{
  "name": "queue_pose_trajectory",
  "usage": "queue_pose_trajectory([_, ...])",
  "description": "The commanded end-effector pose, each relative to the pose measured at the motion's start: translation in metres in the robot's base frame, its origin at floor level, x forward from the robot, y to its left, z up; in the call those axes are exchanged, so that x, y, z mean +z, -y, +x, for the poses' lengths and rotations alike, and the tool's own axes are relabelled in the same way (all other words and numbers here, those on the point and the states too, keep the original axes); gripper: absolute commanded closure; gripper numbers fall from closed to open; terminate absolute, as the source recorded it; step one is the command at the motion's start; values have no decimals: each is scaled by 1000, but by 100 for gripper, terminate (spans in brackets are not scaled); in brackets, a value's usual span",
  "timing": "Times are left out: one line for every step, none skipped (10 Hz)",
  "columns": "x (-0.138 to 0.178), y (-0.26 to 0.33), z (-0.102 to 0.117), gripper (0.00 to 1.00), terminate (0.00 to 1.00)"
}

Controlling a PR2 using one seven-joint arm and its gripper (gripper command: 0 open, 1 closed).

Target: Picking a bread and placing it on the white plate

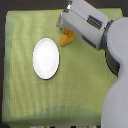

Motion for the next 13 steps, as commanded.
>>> queue_pose_trajectory([-6,7,-17,0,0])
queue_pose_trajectory([-2,3,-20,100,0])
queue_pose_trajectory([2,-2,-23,100,0])
queue_pose_trajectory([2,-2,-23,100,0])
queue_pose_trajectory([3,-1,-21,100,0])
queue_pose_trajectory([3,-1,-21,100,0])
queue_pose_trajectory([4,0,-19,100,0])
queue_pose_trajectory([4,1,-18,100,0])
queue_pose_trajectory([4,1,-17,100,0])
queue_pose_trajectory([4,1,-18,100,0])
queue_pose_trajectory([4,-1,-17,100,0])
queue_pose_trajectory([6,-3,-16,100,0])
queue_pose_trajectory([7,-1,-14,100,0])
